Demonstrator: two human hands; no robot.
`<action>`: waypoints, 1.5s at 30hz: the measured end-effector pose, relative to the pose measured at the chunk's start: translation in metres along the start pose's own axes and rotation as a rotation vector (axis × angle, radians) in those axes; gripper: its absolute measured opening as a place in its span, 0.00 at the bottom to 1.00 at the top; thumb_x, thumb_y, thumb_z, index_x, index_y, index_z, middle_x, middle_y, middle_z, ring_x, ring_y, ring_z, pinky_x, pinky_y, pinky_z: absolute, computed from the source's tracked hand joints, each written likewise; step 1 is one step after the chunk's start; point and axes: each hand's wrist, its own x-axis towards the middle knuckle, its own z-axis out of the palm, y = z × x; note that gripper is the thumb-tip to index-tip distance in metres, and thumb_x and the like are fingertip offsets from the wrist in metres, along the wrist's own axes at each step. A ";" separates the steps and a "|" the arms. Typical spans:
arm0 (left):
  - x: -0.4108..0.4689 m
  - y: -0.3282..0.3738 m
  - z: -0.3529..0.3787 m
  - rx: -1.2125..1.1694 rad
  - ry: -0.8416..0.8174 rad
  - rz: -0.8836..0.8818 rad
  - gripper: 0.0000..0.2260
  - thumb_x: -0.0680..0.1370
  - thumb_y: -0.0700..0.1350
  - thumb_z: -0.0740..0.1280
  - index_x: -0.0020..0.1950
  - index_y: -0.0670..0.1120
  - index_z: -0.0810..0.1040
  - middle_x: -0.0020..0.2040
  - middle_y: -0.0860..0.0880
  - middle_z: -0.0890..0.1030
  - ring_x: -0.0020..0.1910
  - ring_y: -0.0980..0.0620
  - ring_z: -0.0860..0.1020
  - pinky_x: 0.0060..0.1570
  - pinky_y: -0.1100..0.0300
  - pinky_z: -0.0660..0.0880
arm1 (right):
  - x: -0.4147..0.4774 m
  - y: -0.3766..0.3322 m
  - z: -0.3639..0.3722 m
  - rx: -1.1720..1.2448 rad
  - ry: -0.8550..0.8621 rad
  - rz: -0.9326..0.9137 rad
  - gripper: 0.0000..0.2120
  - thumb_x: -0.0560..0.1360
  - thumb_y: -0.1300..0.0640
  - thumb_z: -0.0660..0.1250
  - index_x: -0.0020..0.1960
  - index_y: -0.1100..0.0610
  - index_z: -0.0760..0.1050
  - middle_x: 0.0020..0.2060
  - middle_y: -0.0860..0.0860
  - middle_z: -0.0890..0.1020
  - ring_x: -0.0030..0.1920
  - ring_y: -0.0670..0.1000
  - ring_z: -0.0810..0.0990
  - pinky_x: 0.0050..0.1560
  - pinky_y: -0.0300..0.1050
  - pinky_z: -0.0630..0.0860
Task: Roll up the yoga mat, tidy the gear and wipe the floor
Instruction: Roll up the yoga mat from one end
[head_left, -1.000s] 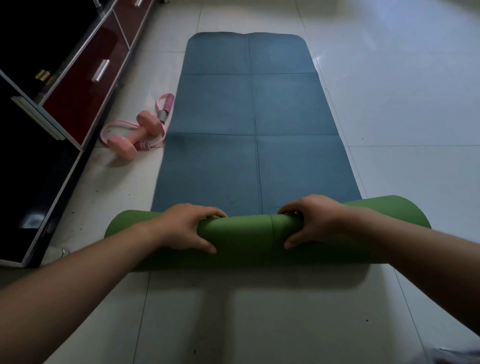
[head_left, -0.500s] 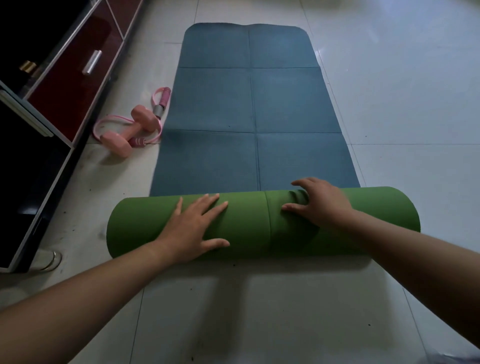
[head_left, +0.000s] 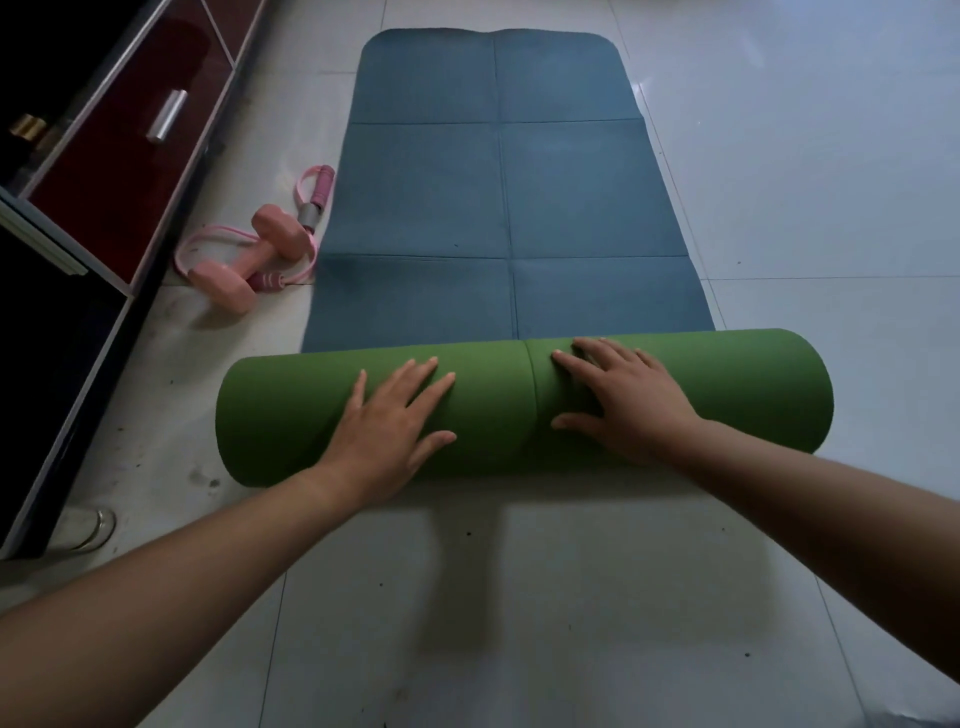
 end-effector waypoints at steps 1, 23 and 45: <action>0.002 -0.002 -0.001 0.013 -0.005 -0.007 0.31 0.76 0.61 0.56 0.76 0.54 0.50 0.77 0.52 0.49 0.76 0.52 0.47 0.71 0.42 0.45 | 0.002 0.001 0.001 0.021 0.027 0.015 0.36 0.71 0.33 0.59 0.74 0.46 0.55 0.73 0.51 0.60 0.73 0.53 0.57 0.71 0.52 0.56; 0.017 -0.016 -0.002 0.056 -0.046 0.060 0.41 0.64 0.57 0.75 0.73 0.54 0.60 0.71 0.51 0.66 0.68 0.48 0.65 0.67 0.49 0.62 | 0.009 0.006 0.004 -0.043 -0.056 -0.065 0.45 0.62 0.34 0.71 0.73 0.47 0.58 0.67 0.49 0.68 0.66 0.54 0.66 0.66 0.50 0.59; -0.040 0.002 -0.031 -0.120 -0.230 0.127 0.37 0.63 0.56 0.76 0.69 0.58 0.65 0.65 0.58 0.72 0.62 0.55 0.71 0.59 0.59 0.68 | -0.046 -0.015 -0.027 0.028 -0.284 -0.109 0.37 0.61 0.34 0.72 0.67 0.42 0.67 0.59 0.45 0.78 0.58 0.52 0.75 0.57 0.48 0.73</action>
